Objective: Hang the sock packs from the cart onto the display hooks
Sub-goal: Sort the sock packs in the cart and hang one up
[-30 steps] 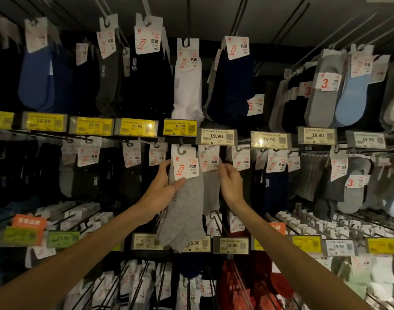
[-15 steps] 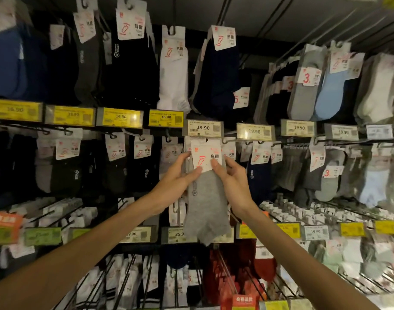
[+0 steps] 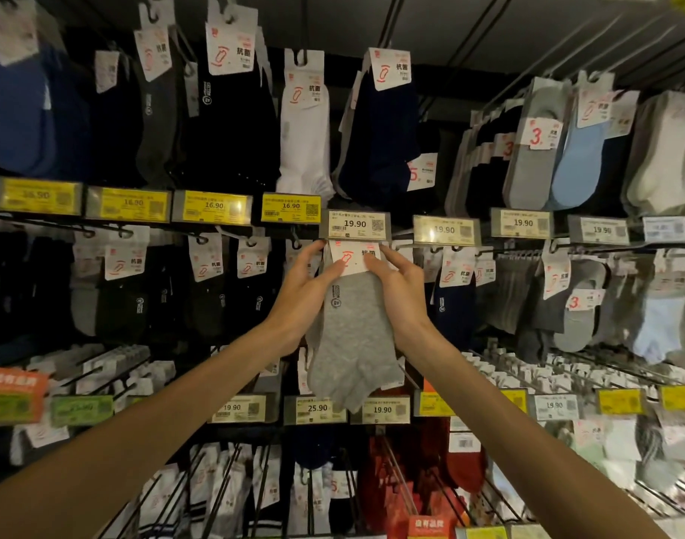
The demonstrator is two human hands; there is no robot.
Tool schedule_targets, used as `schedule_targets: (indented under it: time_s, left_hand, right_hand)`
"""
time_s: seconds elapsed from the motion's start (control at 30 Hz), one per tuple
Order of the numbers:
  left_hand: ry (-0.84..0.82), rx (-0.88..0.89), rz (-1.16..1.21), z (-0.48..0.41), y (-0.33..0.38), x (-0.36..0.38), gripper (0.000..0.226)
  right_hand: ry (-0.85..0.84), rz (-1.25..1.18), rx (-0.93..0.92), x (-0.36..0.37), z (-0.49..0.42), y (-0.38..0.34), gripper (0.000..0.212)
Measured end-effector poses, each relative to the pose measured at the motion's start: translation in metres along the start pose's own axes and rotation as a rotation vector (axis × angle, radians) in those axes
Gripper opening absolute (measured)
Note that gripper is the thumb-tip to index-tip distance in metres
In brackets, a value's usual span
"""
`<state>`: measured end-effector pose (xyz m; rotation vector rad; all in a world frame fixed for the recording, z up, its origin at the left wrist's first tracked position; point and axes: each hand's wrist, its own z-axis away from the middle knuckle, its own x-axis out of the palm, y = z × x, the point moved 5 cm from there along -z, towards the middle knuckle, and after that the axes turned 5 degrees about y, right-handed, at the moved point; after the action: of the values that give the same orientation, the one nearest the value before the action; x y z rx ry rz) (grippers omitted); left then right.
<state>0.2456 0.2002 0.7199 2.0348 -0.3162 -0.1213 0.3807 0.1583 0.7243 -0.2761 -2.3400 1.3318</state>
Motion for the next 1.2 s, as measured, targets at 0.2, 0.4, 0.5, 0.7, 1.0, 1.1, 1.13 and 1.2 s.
schedule_targets:
  time_s: [0.2, 0.4, 0.5, 0.7, 1.0, 1.1, 1.13, 1.2]
  left_hand:
    - [0.07, -0.053, -0.059, -0.017, 0.003, 0.003, 0.037]
    - [0.065, -0.143, -0.235, -0.035, -0.027, 0.003, 0.054]
    - [0.067, -0.129, -0.318, -0.04, -0.041, 0.002, 0.058]
    - [-0.058, -0.1, -0.545, -0.052, -0.061, 0.013, 0.057]
    - [-0.169, -0.198, -0.67, -0.074, -0.082, 0.02, 0.048]
    - [-0.163, -0.23, -0.688, -0.066, -0.082, 0.017, 0.049]
    - [-0.161, -0.232, -0.686, -0.064, -0.087, 0.014, 0.05]
    - [-0.164, -0.236, -0.675, -0.059, -0.096, 0.009, 0.053]
  right_hand:
    - [0.068, -0.049, 0.125, 0.002, -0.033, 0.009, 0.018]
    - [0.087, 0.17, 0.103, -0.007, -0.064, 0.052, 0.042]
    - [0.088, 0.276, 0.044, -0.01, -0.075, 0.068, 0.043]
    - [0.1, 0.525, -0.116, -0.006, -0.096, 0.077, 0.037]
    - [0.059, 0.755, 0.019, 0.001, -0.131, 0.111, 0.04]
    - [0.061, 0.812, 0.108, -0.004, -0.131, 0.126, 0.039]
    - [0.074, 0.813, 0.104, -0.008, -0.128, 0.131, 0.039]
    - [0.09, 0.828, 0.06, -0.017, -0.116, 0.141, 0.041]
